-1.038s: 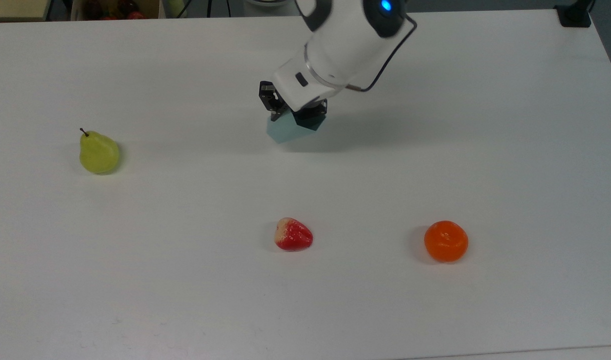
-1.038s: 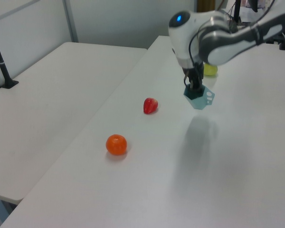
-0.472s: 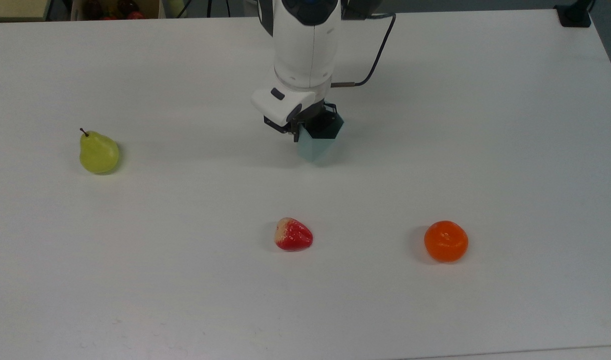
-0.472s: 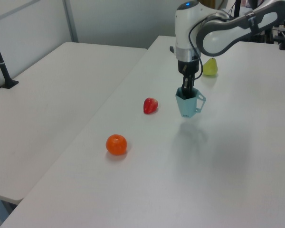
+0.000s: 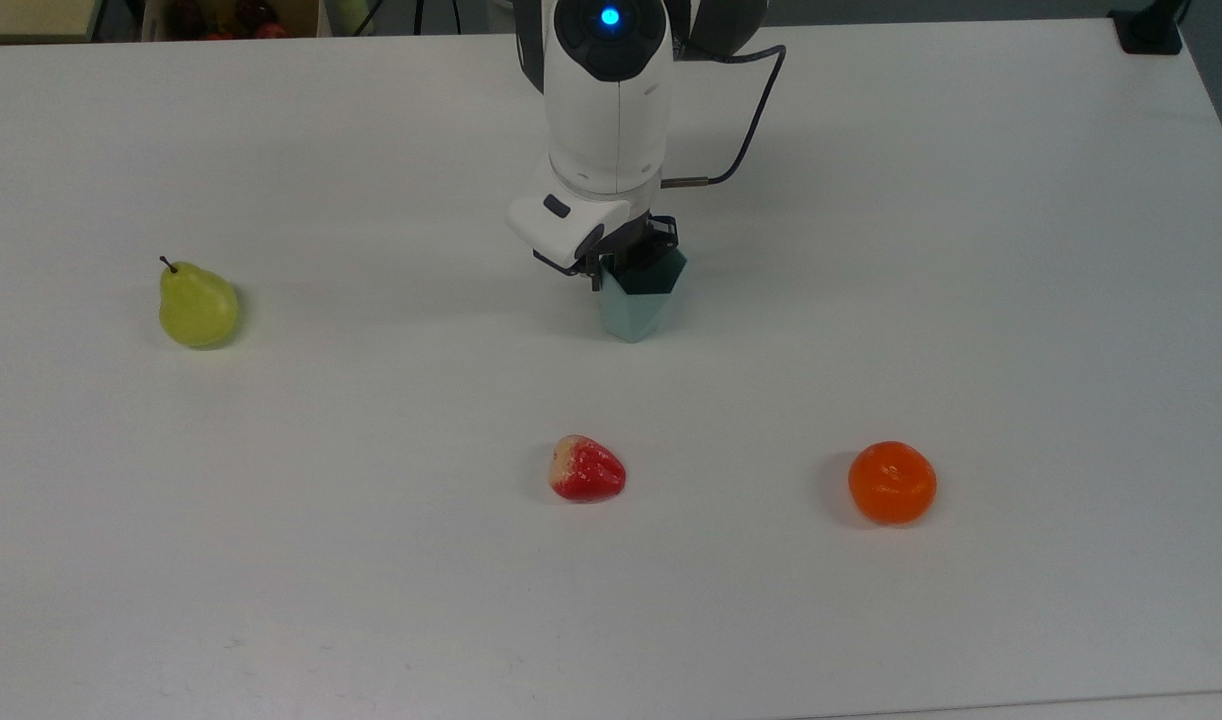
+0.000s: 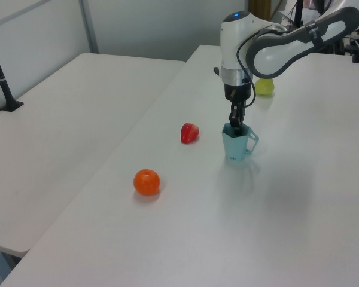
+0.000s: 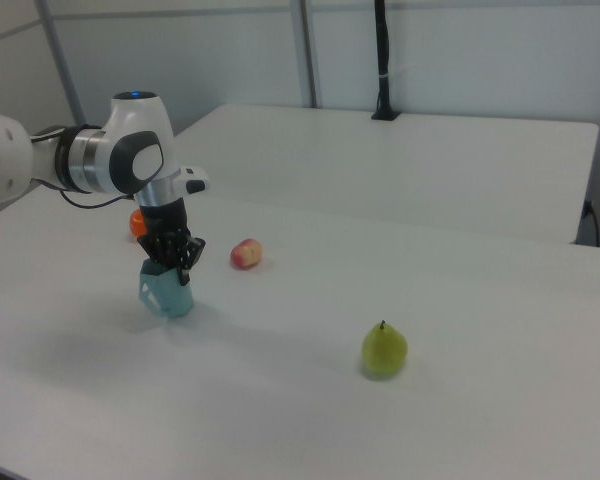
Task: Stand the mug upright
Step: 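Open the gripper and lift it away from the upright mug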
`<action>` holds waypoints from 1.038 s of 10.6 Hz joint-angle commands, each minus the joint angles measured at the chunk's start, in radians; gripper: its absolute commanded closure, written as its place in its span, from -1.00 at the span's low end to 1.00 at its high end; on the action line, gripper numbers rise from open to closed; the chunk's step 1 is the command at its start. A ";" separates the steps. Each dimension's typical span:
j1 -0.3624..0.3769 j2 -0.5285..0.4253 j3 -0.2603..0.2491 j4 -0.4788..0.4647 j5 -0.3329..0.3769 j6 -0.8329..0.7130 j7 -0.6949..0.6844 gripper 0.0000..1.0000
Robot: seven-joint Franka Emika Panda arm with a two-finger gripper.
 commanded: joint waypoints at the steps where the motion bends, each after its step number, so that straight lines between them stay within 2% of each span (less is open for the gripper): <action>1: 0.002 -0.019 -0.006 -0.022 0.020 0.007 -0.020 0.42; 2: -0.001 -0.031 -0.006 -0.020 0.019 0.003 -0.018 0.22; 3: -0.002 -0.045 -0.007 -0.013 0.011 -0.031 -0.018 -0.13; 4: -0.010 -0.071 -0.013 0.004 0.007 -0.061 -0.020 -0.32; 6: -0.011 -0.138 -0.039 0.004 0.004 -0.103 -0.018 -1.00; 11: -0.021 -0.325 -0.136 0.004 -0.026 -0.273 -0.024 -1.00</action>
